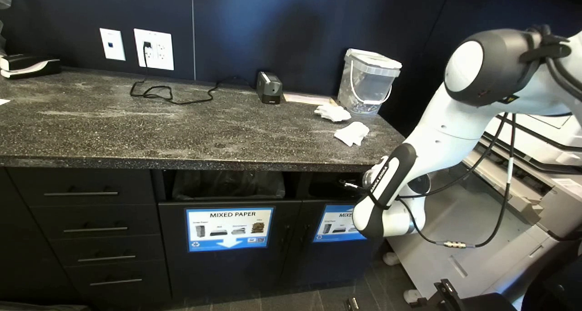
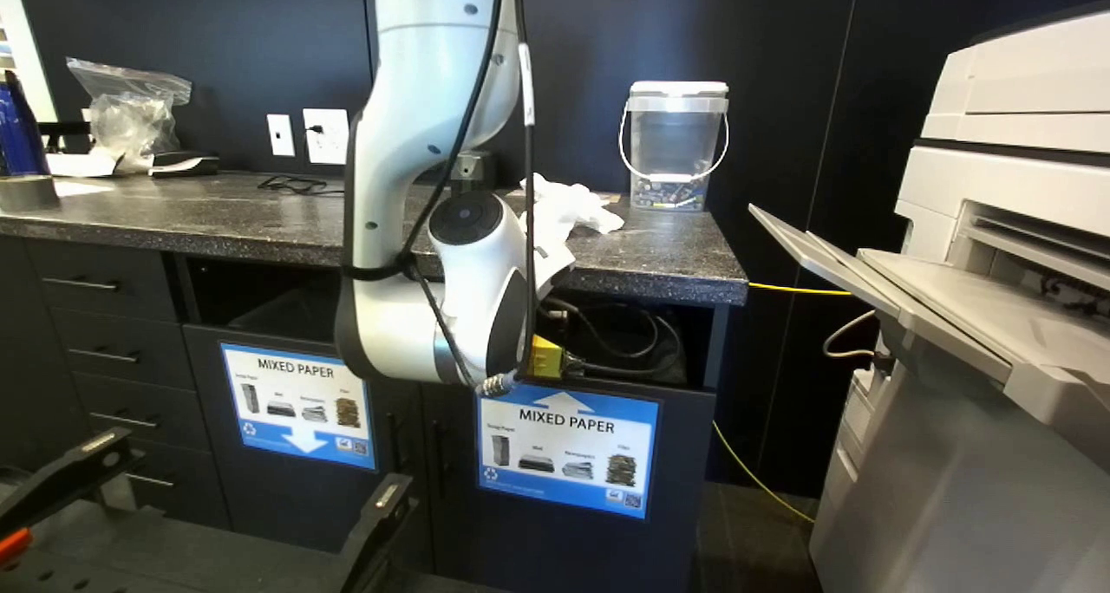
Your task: Put the white pieces of papers in the right bin
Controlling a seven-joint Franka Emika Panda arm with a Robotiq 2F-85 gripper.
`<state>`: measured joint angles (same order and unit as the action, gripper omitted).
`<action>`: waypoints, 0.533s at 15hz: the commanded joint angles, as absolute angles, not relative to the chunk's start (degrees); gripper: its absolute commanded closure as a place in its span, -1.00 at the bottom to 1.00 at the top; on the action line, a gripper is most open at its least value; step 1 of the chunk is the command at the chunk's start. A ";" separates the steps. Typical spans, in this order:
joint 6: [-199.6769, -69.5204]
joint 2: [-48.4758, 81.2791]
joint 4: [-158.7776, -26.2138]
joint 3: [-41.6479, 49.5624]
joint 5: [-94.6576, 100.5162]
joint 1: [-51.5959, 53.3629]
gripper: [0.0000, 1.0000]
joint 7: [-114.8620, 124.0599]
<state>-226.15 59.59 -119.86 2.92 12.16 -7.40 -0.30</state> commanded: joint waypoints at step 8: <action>-182.29 26.99 -133.69 5.44 11.77 -5.16 -1.00 -7.09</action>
